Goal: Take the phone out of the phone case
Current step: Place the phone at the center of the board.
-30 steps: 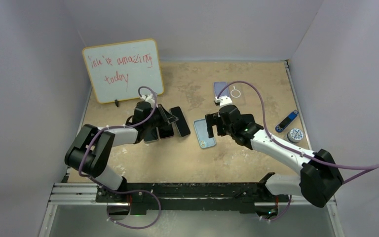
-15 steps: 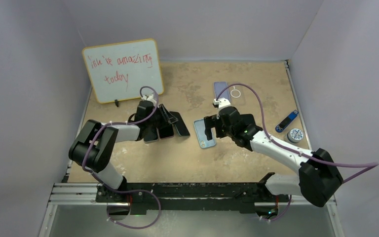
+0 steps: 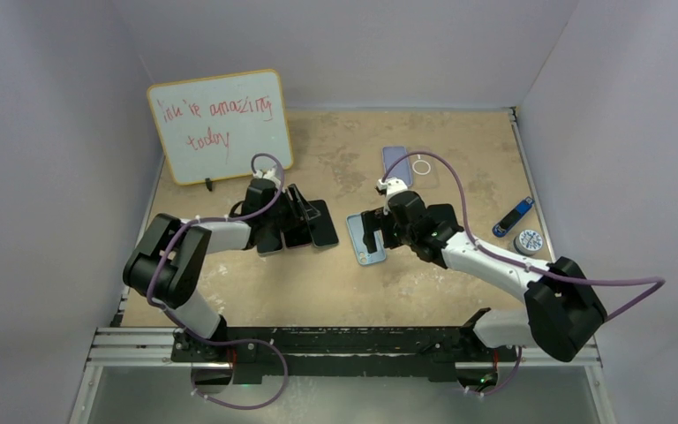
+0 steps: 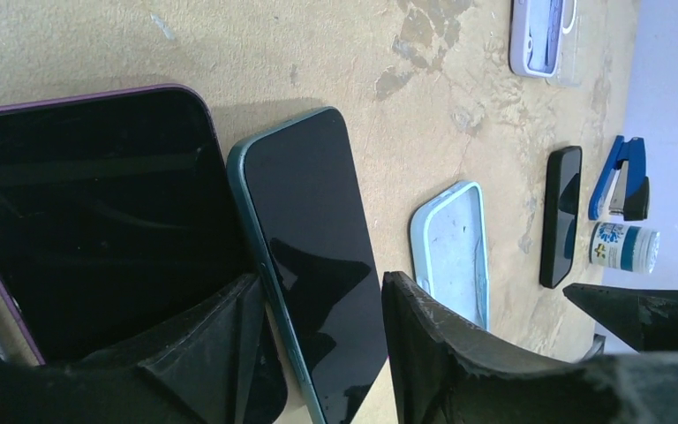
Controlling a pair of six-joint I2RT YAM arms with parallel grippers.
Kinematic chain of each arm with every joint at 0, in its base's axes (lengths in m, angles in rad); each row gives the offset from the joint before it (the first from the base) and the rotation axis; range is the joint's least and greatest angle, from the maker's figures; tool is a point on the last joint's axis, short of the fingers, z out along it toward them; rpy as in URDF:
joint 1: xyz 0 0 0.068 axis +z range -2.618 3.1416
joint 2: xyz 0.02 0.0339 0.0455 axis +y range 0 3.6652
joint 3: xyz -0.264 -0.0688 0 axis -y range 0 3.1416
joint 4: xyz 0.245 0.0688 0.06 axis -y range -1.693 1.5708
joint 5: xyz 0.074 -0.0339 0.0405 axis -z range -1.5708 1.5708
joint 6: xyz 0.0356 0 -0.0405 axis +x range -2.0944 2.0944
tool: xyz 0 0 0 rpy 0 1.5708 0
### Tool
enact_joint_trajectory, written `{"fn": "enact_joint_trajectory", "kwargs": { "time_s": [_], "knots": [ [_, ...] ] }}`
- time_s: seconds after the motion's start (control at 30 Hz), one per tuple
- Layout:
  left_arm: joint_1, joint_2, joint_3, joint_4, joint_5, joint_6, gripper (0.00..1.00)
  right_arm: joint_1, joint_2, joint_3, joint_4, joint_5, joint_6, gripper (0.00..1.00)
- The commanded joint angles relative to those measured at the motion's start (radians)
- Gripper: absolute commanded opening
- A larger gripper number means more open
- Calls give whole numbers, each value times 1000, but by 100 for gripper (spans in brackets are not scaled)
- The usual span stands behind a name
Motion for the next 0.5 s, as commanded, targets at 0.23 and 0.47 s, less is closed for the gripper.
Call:
{"fn": "enact_joint_trajectory", "kwargs": {
  "time_s": [0.23,0.47],
  "knots": [
    [6,-25,53,-30,-17,46,56,0,7,-6,29,-29,-13,99],
    [7,-102,42,-67,-48,61,57,-1,6,-7,19,-26,-13,99]
  ]
}}
